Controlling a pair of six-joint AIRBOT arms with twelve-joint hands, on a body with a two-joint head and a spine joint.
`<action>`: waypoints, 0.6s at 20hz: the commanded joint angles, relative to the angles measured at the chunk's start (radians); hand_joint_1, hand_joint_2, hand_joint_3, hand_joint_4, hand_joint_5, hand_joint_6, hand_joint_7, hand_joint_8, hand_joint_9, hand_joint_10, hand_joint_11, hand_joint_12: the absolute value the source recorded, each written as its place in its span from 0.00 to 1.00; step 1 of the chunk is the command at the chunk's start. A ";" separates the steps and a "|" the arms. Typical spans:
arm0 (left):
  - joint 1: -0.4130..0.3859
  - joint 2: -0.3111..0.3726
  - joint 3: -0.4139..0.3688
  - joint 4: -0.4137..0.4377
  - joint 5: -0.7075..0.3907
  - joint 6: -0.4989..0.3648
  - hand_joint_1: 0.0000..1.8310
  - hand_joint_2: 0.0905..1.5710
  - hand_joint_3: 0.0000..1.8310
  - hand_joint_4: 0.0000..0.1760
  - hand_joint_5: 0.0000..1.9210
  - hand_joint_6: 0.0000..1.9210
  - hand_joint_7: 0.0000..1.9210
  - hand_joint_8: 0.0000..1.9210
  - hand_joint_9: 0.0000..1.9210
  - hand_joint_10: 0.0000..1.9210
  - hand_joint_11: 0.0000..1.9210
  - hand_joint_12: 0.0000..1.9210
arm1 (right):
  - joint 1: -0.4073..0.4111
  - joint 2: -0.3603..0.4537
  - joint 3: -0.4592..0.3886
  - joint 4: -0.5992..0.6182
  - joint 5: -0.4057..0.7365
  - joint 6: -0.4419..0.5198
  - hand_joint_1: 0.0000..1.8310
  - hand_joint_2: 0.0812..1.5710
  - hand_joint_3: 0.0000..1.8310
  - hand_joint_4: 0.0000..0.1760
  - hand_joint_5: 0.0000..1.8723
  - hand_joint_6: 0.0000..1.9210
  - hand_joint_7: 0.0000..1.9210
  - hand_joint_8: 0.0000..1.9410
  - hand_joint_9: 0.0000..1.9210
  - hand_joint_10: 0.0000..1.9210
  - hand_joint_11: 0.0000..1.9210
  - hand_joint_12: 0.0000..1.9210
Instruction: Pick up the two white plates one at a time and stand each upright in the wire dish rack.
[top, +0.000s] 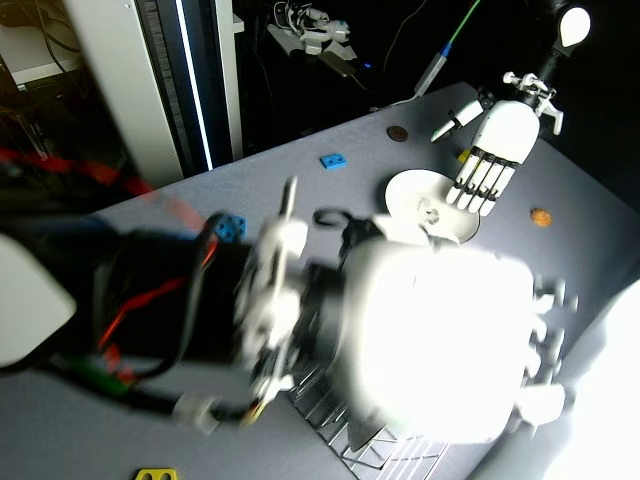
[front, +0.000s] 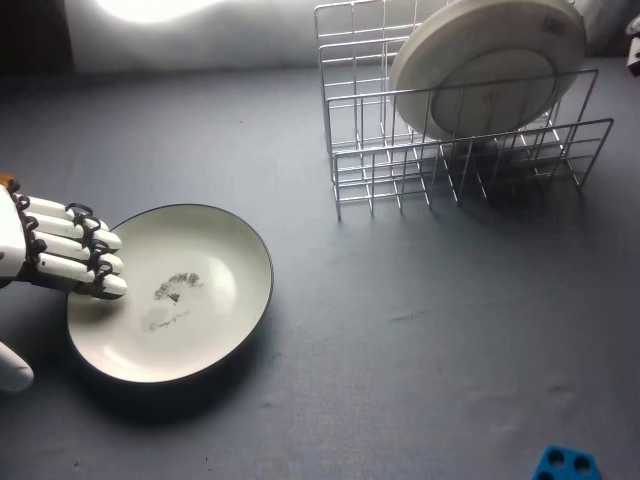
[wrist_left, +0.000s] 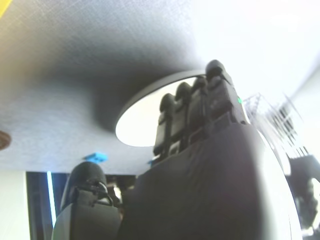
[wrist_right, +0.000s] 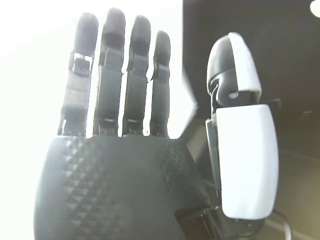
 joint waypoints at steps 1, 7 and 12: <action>0.007 -0.001 0.006 -0.021 0.001 -0.006 0.00 0.70 0.00 0.00 0.06 0.00 0.04 0.00 0.03 0.00 0.00 0.04 | 0.019 0.006 -0.013 0.048 0.065 -0.037 0.46 0.68 0.00 0.00 0.36 0.00 0.39 0.00 0.37 0.00 0.15 0.49; 0.093 -0.019 0.014 -0.046 0.002 -0.011 0.00 0.70 0.00 0.00 0.06 0.00 0.05 0.00 0.04 0.00 0.00 0.04 | 0.029 0.019 -0.220 0.228 -0.037 -0.534 0.39 0.69 0.00 0.00 0.25 0.00 0.26 0.00 0.25 0.00 0.02 0.53; 0.116 -0.026 0.016 -0.046 0.002 -0.011 0.00 0.70 0.00 0.00 0.08 0.00 0.06 0.00 0.05 0.00 0.00 0.09 | -0.005 0.027 -0.381 0.387 -0.055 -0.915 0.49 0.63 0.00 0.00 0.05 0.00 0.05 0.00 0.05 0.00 0.00 0.18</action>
